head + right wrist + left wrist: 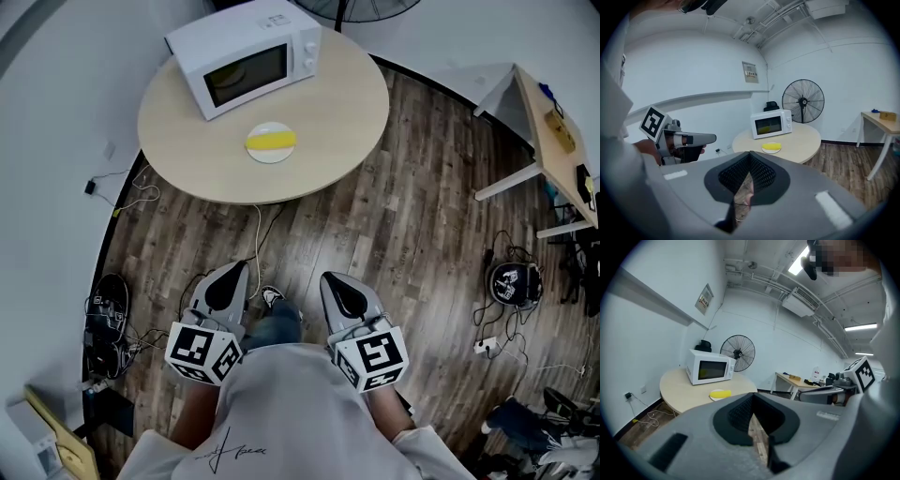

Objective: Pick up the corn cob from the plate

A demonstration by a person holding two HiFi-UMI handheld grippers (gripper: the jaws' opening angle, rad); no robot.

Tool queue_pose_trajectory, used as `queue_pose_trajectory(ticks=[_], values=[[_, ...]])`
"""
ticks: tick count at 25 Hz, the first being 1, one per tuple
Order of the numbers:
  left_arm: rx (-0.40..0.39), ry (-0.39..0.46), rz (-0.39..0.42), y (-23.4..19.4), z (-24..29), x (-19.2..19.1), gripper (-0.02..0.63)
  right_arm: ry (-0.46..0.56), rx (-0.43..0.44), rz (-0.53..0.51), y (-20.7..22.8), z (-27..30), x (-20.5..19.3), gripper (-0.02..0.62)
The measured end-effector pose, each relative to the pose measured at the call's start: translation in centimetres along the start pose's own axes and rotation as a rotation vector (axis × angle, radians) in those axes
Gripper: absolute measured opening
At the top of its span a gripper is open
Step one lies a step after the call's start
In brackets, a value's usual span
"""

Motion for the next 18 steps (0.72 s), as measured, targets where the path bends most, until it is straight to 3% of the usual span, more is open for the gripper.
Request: queue_pose_trajectory(ticks=[18], values=[[-0.04, 0.017, -0.053, -6.1, 7.4, 4.2, -0.009, -0.033, 0.018, -0.026, 3.9, 10.3, 4.8, 0.009]])
Point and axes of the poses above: the fingertips, and each gripper's own axes: z forward along the fingers, y to its right, x out of its top, the point moved 9 cm from there along -z, backward along the fingers, and after that the axes turned 14 degrees about x, right-handed, at the moved point
